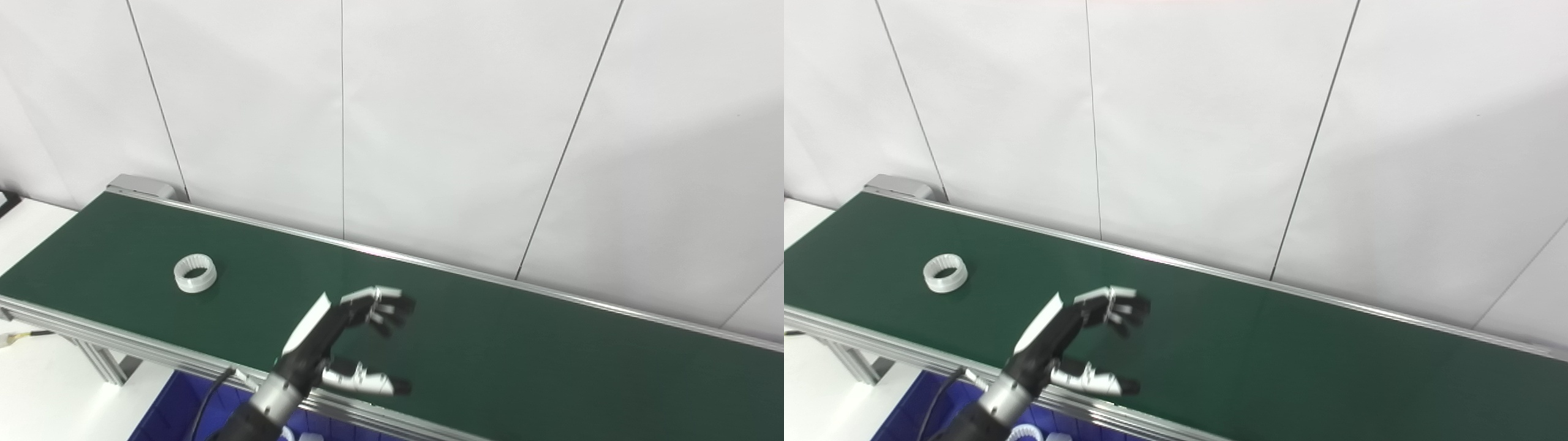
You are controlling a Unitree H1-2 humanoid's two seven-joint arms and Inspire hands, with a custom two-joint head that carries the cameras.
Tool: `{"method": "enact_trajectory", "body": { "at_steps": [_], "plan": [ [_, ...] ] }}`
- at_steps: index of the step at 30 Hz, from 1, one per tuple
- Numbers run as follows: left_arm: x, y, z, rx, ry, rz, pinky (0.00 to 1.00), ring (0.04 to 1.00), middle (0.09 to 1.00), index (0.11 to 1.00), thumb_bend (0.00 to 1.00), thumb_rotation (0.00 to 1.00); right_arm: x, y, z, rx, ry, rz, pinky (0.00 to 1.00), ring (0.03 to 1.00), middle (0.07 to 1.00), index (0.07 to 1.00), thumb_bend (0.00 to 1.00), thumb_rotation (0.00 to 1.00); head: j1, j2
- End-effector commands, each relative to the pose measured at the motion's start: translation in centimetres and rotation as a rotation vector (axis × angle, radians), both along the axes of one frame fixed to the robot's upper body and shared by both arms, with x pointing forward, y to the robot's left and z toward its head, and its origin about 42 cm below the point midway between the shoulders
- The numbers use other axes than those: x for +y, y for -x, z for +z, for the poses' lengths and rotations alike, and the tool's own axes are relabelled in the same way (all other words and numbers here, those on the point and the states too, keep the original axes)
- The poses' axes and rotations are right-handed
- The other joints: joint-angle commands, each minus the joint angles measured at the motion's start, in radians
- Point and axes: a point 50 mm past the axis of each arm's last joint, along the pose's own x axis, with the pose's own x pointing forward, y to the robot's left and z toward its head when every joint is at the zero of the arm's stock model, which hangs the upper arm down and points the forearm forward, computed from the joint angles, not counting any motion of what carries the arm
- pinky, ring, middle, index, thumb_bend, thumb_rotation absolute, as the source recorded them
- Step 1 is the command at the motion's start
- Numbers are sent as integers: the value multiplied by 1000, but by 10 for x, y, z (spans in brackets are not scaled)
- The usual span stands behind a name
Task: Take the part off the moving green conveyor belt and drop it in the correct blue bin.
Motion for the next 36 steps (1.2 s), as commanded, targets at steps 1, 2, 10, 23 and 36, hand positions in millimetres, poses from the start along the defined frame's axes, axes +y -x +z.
{"method": "enact_trajectory", "body": {
  "at_steps": [1, 2, 10, 23, 36],
  "plan": [
    [3, -13, 22, -71, -16, 20, 588, 697, 763, 771, 831, 326, 3, -6, 11, -84, -17, -9, 793, 859, 901, 961, 161, 982, -1, 2],
    [4, -17, 26, -76, -28, 27, 605, 706, 772, 781, 814, 337, 4, -6, 11, -84, -18, -9, 792, 860, 901, 960, 159, 983, -1, 3],
    [15, -42, 55, -78, -232, 84, 611, 716, 795, 781, 770, 359, 4, -5, 11, -82, -29, -17, 792, 858, 899, 956, 145, 977, 9, 9],
    [31, -94, 58, -29, -662, 111, 749, 828, 834, 745, 891, 135, 4, -6, 11, -83, -30, -12, 801, 860, 897, 961, 160, 999, 8, 7],
    [39, -120, 43, 82, -844, 60, 738, 798, 813, 739, 912, 3, 7, -5, 13, -86, -43, -20, 793, 858, 898, 965, 153, 972, 2, 10]
  ]
}}
